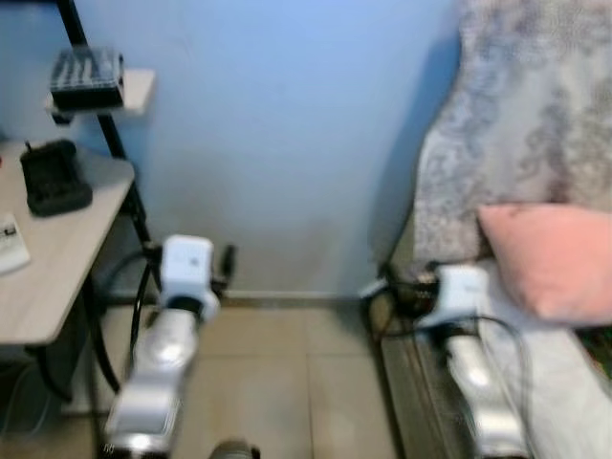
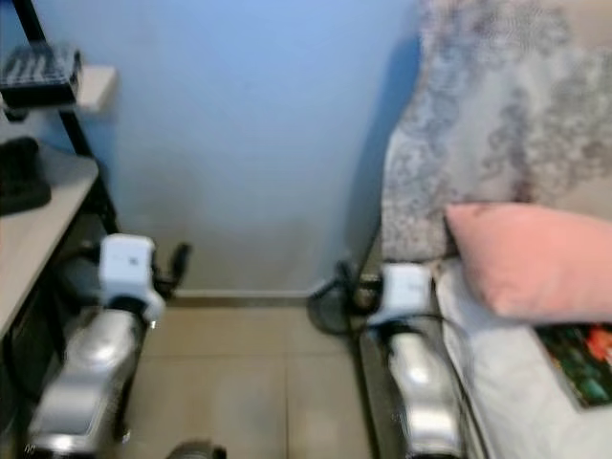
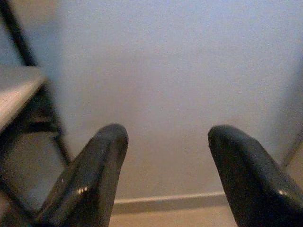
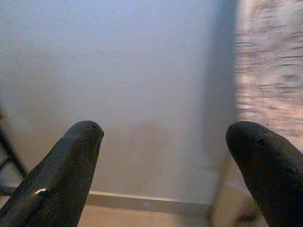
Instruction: Clean up the room
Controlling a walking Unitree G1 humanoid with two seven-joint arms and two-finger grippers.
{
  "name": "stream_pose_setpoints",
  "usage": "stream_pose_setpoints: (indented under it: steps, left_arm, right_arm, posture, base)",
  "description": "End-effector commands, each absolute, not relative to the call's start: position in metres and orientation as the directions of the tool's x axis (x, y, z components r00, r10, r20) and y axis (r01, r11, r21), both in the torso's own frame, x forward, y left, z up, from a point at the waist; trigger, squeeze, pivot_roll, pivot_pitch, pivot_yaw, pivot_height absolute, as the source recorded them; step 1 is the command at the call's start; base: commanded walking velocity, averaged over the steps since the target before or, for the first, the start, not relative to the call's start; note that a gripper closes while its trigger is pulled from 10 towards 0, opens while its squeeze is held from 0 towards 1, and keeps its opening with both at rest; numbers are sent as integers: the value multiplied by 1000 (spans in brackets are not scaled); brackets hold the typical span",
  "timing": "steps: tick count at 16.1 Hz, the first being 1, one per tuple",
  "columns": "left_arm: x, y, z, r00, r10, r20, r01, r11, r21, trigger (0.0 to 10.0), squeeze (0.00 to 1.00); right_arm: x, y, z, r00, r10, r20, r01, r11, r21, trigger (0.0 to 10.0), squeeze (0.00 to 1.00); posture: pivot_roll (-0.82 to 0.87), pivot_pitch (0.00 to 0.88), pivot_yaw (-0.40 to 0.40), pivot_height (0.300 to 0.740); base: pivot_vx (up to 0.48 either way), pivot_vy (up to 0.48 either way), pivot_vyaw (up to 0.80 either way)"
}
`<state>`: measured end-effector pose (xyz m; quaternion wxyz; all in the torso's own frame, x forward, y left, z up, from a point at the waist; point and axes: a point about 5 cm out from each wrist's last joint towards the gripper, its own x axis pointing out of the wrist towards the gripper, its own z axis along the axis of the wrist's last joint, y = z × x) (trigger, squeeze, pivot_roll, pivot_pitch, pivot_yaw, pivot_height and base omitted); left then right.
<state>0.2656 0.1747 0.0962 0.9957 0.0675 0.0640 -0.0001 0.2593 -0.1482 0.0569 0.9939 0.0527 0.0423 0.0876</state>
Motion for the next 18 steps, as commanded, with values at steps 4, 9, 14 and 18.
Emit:
stream_pose_setpoints:
  steps: [4,9,14,18]
  left_arm:
    - [269,166,96,992,-15,-124,32,990,137,10000,0]
    - [272,169,97,992,10,-122,4,994,112,10000,0]
    - [272,168,97,993,17,-119,-2,992,124,10000,0]
    - [274,168,98,993,13,-114,1,992,124,10000,0]
  right_arm:
    - [258,-161,57,987,138,-83,-130,987,98,10000,0]
    - [259,-159,57,986,143,-88,-134,986,102,10000,0]
    - [259,-159,56,985,142,-95,-133,986,102,10000,0]
    - [259,-159,55,985,143,-99,-132,986,103,10000,0]
  posture:
    - [73,0,-46,710]
    - [73,0,-46,710]
    - [73,0,-47,710]
    - [71,0,-44,710]
  base:
    - [0,0,-197]
    - [0,0,0]
    - [-215,0,0]
    - [-273,0,0]
